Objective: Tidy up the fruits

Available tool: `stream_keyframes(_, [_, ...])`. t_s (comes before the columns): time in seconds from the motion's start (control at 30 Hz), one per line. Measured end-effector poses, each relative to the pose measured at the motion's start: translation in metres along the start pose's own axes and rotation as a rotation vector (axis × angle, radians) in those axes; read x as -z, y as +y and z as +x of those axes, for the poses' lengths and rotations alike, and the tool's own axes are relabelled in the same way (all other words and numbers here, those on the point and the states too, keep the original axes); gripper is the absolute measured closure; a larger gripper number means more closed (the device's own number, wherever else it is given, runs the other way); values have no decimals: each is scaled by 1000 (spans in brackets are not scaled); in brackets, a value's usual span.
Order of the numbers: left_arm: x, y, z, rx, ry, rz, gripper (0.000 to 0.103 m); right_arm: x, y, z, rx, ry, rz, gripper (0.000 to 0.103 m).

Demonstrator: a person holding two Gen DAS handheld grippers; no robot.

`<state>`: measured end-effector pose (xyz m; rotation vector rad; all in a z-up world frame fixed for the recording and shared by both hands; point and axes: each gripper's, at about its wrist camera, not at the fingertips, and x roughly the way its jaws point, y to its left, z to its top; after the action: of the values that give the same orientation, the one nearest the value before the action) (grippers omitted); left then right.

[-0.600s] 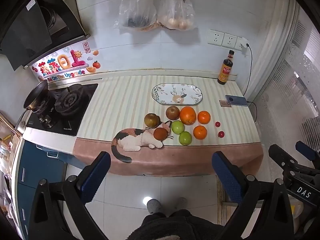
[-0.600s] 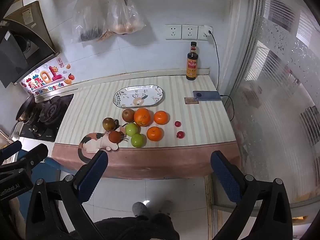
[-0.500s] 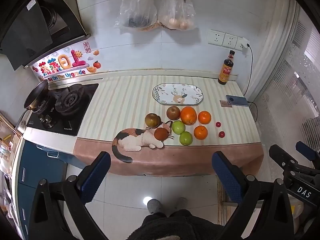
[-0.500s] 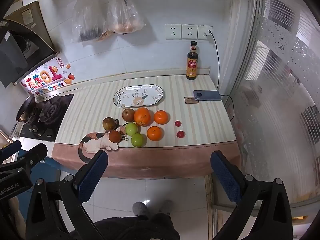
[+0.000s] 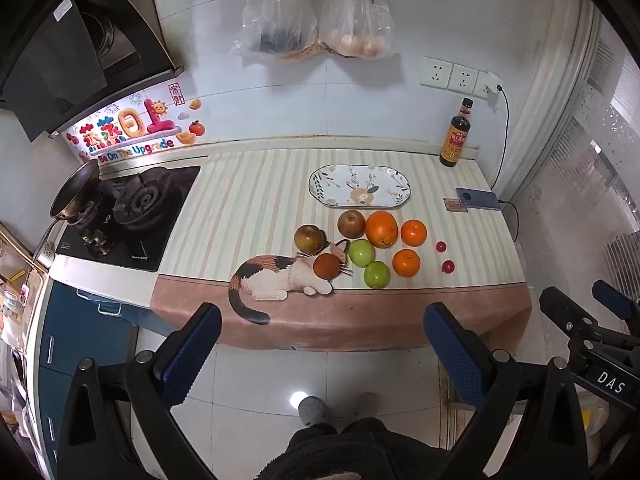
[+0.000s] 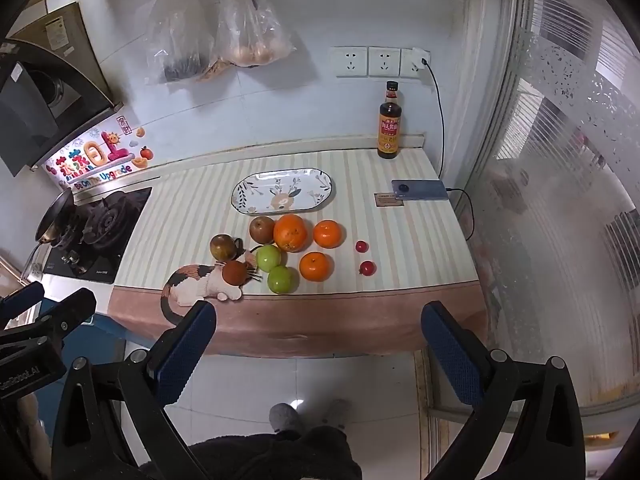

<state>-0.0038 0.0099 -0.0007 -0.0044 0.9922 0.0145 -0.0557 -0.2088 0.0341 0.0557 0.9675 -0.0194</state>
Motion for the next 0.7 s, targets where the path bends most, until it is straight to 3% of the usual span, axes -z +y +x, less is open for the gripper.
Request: stream_keyframes(0.7, [4, 0, 6, -12, 6, 16, 0, -2, -4, 0, 1, -4, -1, 0])
